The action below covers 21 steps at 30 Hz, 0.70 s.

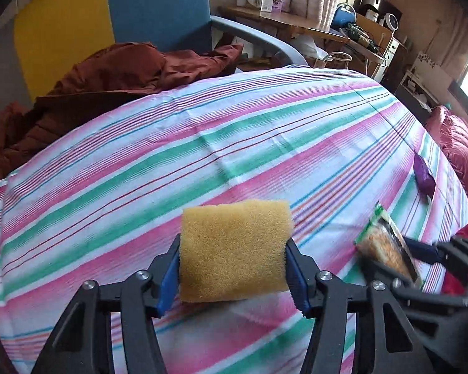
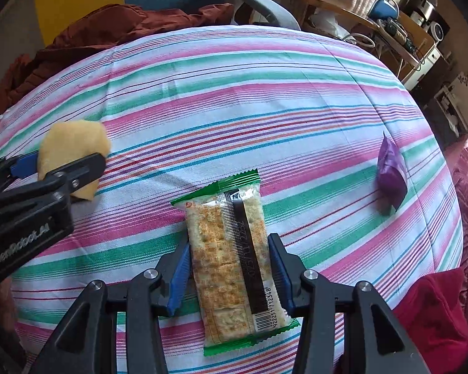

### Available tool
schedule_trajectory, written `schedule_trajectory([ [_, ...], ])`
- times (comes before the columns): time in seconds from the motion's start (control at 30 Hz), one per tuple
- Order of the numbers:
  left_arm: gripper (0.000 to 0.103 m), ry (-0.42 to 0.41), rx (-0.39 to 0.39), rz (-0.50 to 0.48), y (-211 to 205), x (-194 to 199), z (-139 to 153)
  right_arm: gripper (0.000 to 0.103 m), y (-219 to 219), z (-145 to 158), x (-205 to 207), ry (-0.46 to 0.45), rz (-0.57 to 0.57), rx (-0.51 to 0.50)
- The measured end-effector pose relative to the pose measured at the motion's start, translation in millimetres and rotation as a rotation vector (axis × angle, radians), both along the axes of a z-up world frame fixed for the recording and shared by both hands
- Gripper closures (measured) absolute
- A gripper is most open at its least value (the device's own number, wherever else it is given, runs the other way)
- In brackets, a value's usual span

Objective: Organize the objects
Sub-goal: 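Lift the sponge and cracker packet and carry both toward the gold tray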

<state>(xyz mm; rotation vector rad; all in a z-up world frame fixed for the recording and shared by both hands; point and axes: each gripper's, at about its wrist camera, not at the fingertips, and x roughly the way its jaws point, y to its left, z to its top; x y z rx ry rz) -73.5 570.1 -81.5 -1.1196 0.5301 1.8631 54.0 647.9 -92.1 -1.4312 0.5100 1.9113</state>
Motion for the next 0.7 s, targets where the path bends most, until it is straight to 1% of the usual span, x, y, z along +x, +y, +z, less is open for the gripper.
schedule_trajectory([
  [0.07,0.045,0.004,0.028,0.011,-20.1,10.3,6.3,0.056,-0.8,1.0,-0.3,0.015,0.006,-0.006],
  [0.13,0.045,0.008,0.045,0.04,-46.5,19.0,13.4,0.056,-4.1,3.5,-1.7,0.071,0.04,-0.05],
  [0.17,0.045,0.014,0.047,0.054,-57.5,22.7,14.8,0.056,-8.5,5.4,-5.4,0.088,0.067,-0.054],
  [0.23,0.045,0.043,0.045,0.096,-89.6,33.1,19.4,0.056,-22.1,7.5,-14.8,0.109,0.146,-0.067],
  [0.3,0.045,0.055,0.04,0.137,-116.6,40.9,21.2,0.056,-38.6,6.5,-24.1,0.112,0.223,-0.083],
  [0.37,0.045,0.05,0.056,0.179,-146.6,50.0,24.3,0.056,-55.9,9.2,-30.9,0.132,0.309,-0.096],
  [0.43,0.045,0.042,0.054,0.216,-168.8,57.0,22.6,0.056,-73.3,14.5,-36.5,0.168,0.394,-0.111],
  [0.5,0.045,0.046,0.034,0.228,-178.8,61.4,14.9,0.056,-91.1,16.1,-40.2,0.191,0.473,-0.123],
  [0.57,0.045,0.038,0.003,0.255,-182.5,58.2,1.2,0.056,-112.5,17.9,-44.6,0.183,0.532,-0.116],
  [0.63,0.044,0.028,0.03,0.267,-183.0,54.7,-3.8,0.056,-120.2,13.4,-42.1,0.164,0.567,-0.103],
  [0.7,0.044,0.036,0.028,0.265,-180.6,54.7,-5.3,0.056,-124.8,6.2,-42.1,0.14,0.582,-0.086],
])
